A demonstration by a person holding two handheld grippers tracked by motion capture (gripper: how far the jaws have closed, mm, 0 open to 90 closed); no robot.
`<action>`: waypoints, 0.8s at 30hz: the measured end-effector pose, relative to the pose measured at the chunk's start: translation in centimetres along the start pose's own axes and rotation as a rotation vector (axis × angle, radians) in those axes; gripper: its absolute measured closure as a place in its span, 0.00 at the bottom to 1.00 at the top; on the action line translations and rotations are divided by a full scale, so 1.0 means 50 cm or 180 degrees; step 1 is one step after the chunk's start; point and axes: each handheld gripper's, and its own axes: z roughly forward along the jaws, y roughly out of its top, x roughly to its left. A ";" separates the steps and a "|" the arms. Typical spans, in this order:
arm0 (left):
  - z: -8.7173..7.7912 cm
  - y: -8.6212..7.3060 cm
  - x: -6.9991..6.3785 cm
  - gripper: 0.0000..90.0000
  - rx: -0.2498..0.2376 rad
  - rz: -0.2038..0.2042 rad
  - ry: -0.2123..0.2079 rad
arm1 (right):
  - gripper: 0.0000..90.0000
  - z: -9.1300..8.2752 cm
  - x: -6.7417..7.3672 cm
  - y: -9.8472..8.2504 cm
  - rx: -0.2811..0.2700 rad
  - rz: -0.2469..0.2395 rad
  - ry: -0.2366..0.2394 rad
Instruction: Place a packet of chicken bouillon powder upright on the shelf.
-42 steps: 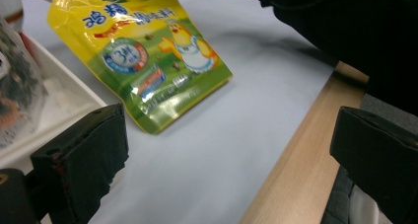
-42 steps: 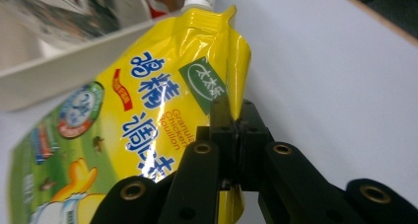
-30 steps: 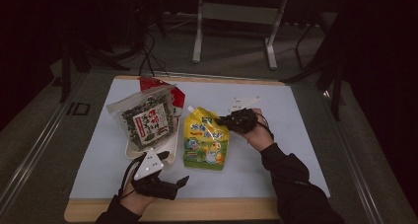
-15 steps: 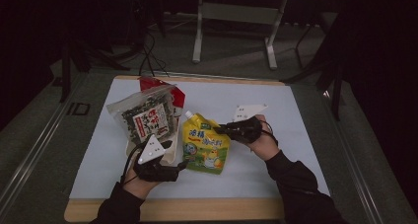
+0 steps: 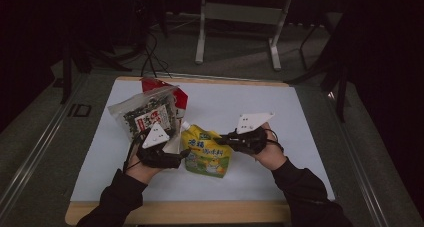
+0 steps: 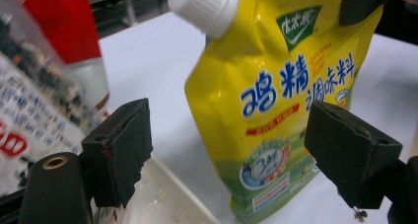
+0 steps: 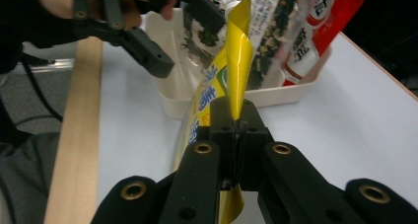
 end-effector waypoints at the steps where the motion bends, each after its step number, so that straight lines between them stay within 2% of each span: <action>1: 0.002 0.005 0.005 0.22 0.0022 0.0067 -0.0003 | 0.98 -0.001 0.002 0.001 0.0003 0.0006 0.0026; 10: 0.013 0.017 0.025 0.42 0.0066 0.0147 -0.0130 | 0.98 -0.004 0.012 0.002 0.0003 -0.0031 0.0069; 13: 0.019 0.023 0.035 0.51 0.0057 0.0178 -0.0306 | 0.98 -0.004 0.016 0.002 0.0010 -0.0058 0.0068; 15: 0.021 0.025 0.035 0.62 0.0070 0.0216 -0.0430 | 0.98 -0.004 0.015 0.002 0.0021 -0.0052 0.0041; 17: 0.021 0.026 0.030 0.69 0.0124 0.0297 -0.0347 | 0.98 -0.004 0.012 0.001 0.0018 -0.0030 0.0043; 19: 0.017 0.026 0.033 0.77 0.0130 0.0316 -0.0326 | 0.98 -0.003 0.010 0.000 0.0029 -0.0029 0.0037; 21: 0.012 0.025 0.033 0.89 0.0105 0.0339 -0.0303 | 0.98 -0.003 0.009 -0.001 0.0029 -0.0008 0.0031; 24: 0.009 0.024 0.029 0.99 0.0102 0.0395 -0.0277 | 0.98 -0.002 0.011 0.000 0.0037 -0.0012 0.0015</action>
